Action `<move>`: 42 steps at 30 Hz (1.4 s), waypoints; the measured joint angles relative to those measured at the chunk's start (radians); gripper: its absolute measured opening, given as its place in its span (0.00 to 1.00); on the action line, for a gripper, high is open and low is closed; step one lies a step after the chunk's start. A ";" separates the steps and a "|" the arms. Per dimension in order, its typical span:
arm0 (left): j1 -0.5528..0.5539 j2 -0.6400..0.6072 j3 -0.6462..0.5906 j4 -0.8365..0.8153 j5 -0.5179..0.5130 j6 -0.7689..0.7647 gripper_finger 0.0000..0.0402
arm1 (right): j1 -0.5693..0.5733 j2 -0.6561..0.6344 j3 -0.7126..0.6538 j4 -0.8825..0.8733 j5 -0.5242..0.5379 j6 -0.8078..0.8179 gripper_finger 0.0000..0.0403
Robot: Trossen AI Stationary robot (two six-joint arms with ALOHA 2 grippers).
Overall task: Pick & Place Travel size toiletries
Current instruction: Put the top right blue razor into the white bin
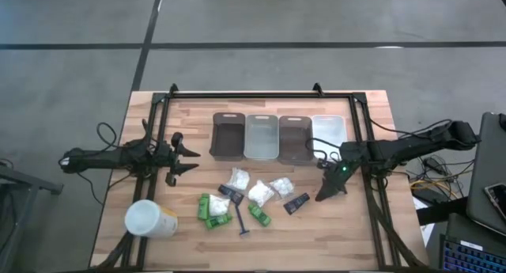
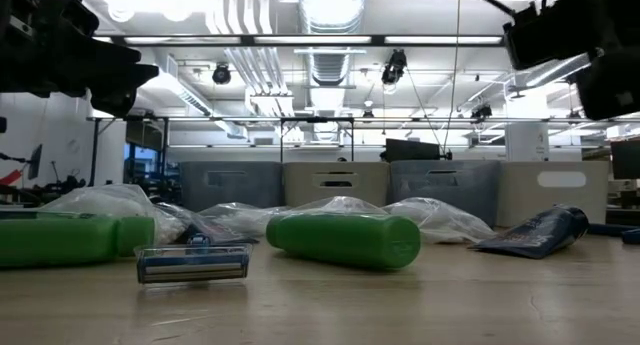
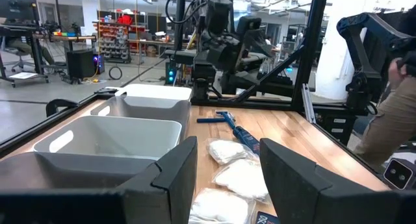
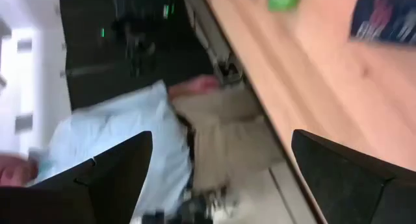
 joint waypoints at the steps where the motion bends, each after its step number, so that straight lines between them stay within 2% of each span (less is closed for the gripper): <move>1: 0.000 0.000 0.000 0.000 0.000 0.000 0.43 | -0.001 0.010 0.000 0.001 0.015 0.002 0.90; 9: 0.000 0.000 0.000 0.000 0.000 0.000 0.43 | 0.012 0.116 0.017 -0.019 -0.066 -0.044 0.90; 11: 0.000 0.000 0.000 0.000 0.000 0.000 0.43 | 0.025 0.143 0.048 -0.085 -0.075 -0.095 0.90; 16: 0.000 0.000 0.000 0.000 0.000 0.000 0.43 | 0.052 0.227 0.202 -0.460 -0.049 -0.351 0.90; 19: 0.000 0.000 0.000 0.000 0.000 0.000 0.43 | 0.053 0.280 0.314 -0.766 0.065 -0.492 0.90; 21: 0.000 0.000 0.000 0.000 0.000 0.000 0.43 | 0.046 0.313 0.374 -0.933 0.158 -0.520 0.90; 23: 0.000 0.000 0.000 0.000 0.000 0.000 0.43 | 0.024 0.338 0.395 -1.045 0.198 -0.506 0.90; 28: 0.000 0.000 0.000 0.000 0.000 0.000 0.43 | -0.018 0.368 0.375 -1.033 0.225 -0.352 0.90; 33: 0.000 0.000 0.000 0.000 0.000 0.000 0.43 | -0.018 0.418 0.331 -1.026 0.363 -0.254 0.90; 39: 0.000 0.000 0.000 0.000 0.000 0.000 0.43 | -0.007 0.483 0.295 -1.018 0.504 -0.213 0.90; 42: 0.000 0.000 0.000 0.000 0.000 0.000 0.43 | -0.006 0.509 0.288 -0.992 0.520 -0.225 0.84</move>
